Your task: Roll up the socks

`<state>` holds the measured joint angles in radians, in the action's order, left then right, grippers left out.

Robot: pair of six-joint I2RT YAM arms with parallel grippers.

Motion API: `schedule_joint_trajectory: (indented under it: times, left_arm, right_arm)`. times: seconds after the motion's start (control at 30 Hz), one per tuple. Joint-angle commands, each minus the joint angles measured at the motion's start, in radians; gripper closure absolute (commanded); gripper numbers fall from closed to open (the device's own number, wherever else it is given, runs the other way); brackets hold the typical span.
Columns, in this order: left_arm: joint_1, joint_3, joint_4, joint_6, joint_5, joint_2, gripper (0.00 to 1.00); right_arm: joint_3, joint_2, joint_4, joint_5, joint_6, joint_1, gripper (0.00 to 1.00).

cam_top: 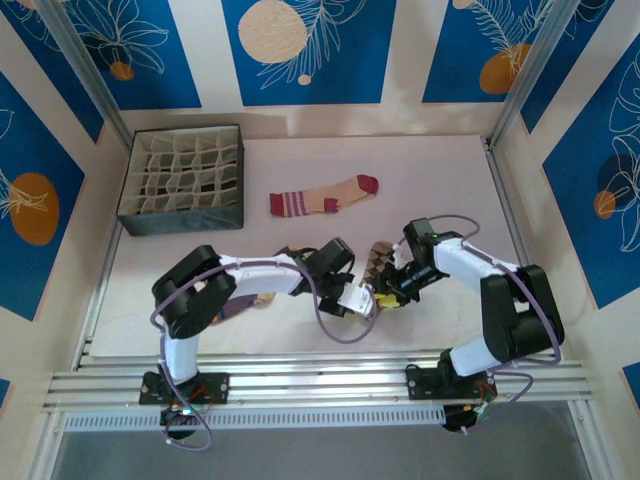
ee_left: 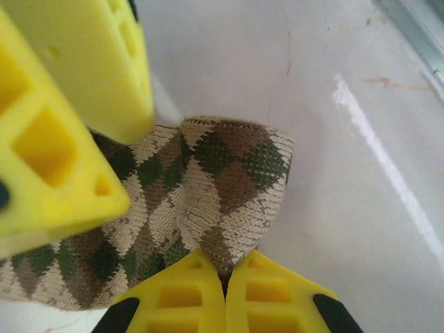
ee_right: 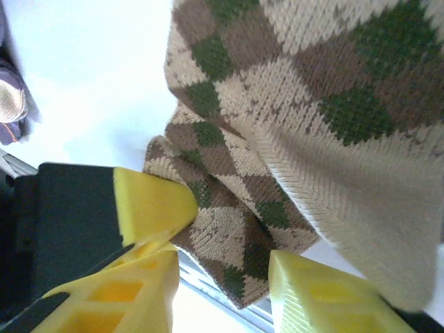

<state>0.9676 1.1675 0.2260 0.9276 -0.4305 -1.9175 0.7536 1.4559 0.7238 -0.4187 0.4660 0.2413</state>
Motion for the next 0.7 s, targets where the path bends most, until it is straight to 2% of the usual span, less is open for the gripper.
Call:
schedule_joint_trajectory:
  times: [0.0, 0.13, 0.27, 0.33, 0.47, 0.67]
  left_arm:
    - [-0.035, 0.101, 0.265, -0.057, -0.184, -0.072, 1.0]
    - [-0.061, 0.218, 0.389, -0.11, -0.253, -0.144, 1.0]
    - [-0.084, 0.312, 0.482, -0.165, -0.299, -0.211, 1.0]
    - [-0.088, 0.355, 0.528, -0.189, -0.305, -0.247, 1.0]
    - [-0.092, 0.425, 0.596, -0.24, -0.301, -0.307, 1.0]
    - [-0.112, 0.473, 0.606, -0.346, -0.337, -0.354, 1.0]
  right_arm:
    - [-0.067, -0.076, -0.093, -0.024, 0.06, -0.001, 0.76]
    - [-0.154, -0.155, -0.222, -0.065, 0.108, 0.016, 0.79]
    - [-0.204, -0.18, -0.264, -0.065, 0.117, 0.029, 0.64]
    - [-0.225, -0.185, -0.279, -0.06, 0.125, 0.037, 0.59]
    - [-0.244, -0.183, -0.307, -0.049, 0.146, 0.064, 0.56]
    - [-0.238, -0.172, -0.284, 0.009, 0.151, 0.101, 0.56]
